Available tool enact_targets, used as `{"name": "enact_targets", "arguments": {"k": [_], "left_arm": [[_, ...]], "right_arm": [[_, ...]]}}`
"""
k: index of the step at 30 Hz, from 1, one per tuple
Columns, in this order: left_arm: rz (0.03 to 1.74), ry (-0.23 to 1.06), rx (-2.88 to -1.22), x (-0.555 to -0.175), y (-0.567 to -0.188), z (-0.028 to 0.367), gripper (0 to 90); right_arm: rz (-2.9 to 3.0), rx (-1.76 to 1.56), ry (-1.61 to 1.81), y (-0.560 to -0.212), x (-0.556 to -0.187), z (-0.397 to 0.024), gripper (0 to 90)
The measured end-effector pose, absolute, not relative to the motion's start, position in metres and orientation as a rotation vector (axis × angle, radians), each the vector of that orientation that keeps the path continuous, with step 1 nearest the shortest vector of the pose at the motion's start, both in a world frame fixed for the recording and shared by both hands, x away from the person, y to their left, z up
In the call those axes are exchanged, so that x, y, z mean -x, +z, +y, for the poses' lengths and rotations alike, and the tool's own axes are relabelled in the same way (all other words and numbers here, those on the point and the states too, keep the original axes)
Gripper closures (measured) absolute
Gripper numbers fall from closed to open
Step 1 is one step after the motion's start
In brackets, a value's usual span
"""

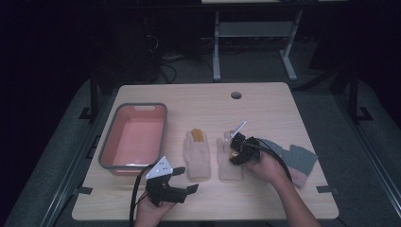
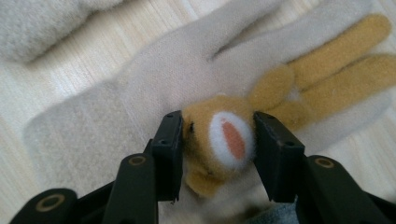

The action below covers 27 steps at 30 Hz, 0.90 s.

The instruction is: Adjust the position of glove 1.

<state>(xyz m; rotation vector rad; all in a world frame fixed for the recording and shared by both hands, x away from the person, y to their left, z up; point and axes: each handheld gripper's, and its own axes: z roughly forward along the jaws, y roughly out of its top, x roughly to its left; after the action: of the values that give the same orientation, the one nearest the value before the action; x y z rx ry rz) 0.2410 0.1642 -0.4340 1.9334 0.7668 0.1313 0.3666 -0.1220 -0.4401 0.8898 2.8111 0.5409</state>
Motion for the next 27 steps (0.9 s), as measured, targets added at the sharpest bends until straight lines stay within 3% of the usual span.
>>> {"name": "enact_targets", "arguments": {"k": [27], "left_arm": [[0.762,0.143,-1.926,-0.24,-0.432,0.166,19.2]], "right_arm": [[2.774,-0.89,0.659,-0.404,-0.359,-0.13,58.9]]}}
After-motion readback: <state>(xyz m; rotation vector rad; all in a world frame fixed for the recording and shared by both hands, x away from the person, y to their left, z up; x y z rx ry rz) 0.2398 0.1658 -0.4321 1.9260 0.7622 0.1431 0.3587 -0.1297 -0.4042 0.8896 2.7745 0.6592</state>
